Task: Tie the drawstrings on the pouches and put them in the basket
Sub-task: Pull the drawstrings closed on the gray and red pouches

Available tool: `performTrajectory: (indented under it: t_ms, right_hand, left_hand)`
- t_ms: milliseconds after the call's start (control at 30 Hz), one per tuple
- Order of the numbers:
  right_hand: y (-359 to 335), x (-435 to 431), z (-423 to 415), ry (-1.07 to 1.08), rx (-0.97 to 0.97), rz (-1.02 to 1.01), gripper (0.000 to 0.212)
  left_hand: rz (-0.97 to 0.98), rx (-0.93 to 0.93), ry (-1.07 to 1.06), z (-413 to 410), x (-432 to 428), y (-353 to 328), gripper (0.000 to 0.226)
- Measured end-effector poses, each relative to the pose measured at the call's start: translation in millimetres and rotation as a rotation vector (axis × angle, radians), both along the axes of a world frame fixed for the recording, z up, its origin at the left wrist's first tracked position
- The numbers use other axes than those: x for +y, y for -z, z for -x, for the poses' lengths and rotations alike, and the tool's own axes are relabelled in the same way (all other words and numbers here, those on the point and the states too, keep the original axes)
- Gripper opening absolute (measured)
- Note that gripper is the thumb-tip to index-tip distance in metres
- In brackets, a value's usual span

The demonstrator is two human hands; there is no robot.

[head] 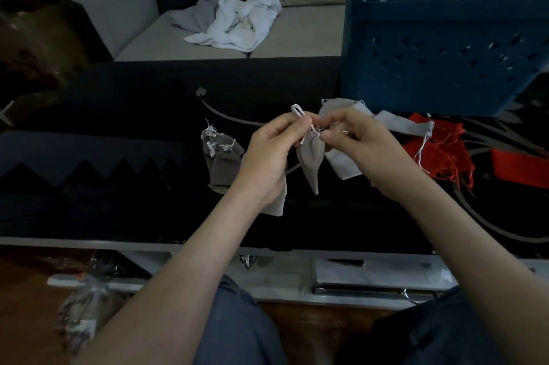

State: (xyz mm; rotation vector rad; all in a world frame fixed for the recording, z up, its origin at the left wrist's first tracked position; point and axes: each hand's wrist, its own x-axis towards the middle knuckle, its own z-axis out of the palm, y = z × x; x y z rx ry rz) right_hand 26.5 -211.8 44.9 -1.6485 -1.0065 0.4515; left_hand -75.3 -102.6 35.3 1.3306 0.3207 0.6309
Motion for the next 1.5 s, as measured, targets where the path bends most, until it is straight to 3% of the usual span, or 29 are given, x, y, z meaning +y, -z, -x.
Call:
performTrajectory:
  t_ms: [233, 433, 633, 733, 867, 1033, 1167, 1367, 1500]
  right_hand:
    - [-2.8, -5.0, -6.9, -0.113, -0.055, 0.055, 0.012]
    - [2.5, -10.4, -20.1, -0.179, -0.319, 0.311, 0.018]
    - [4.8, -14.4, -25.7, -0.060, -0.516, 0.504, 0.027]
    - [5.4, -16.2, -29.0, -0.035, -0.479, 0.541, 0.023]
    - [7.1, -17.0, -28.0, 0.043, -0.319, 0.444, 0.013]
    - [5.3, -13.2, -19.3, 0.102, 0.140, 0.229, 0.032]
    - [3.8, -7.6, -14.5, 0.078, 0.347, 0.077, 0.029]
    - [2.1, -6.2, -3.7, -0.121, 0.231, 0.000, 0.026]
    - [5.4, -4.2, 1.5, -0.057, 0.062, -0.012, 0.015]
  left_hand:
    - [0.075, 0.039, 0.079, 2.1, 1.0, -0.3, 0.024]
    - [-0.021, 0.127, 0.055, 0.9, 1.4, 3.1, 0.018]
    - [-0.112, 0.199, -0.008, -0.5, 3.5, 7.7, 0.018]
    - [-0.137, 0.232, -0.044, -2.3, 3.0, 9.7, 0.008]
    - [-0.162, 0.266, -0.071, -3.6, 3.7, 11.7, 0.008]
    - [-0.184, 0.332, -0.079, -7.7, -0.1, 9.6, 0.013]
    - [-0.223, 0.356, -0.094, -10.3, -4.9, 9.0, 0.022]
    - [-0.219, 0.375, -0.096, -10.4, -9.1, 5.9, 0.021]
    - [-0.278, 0.378, -0.104, -8.7, -8.3, 4.7, 0.024]
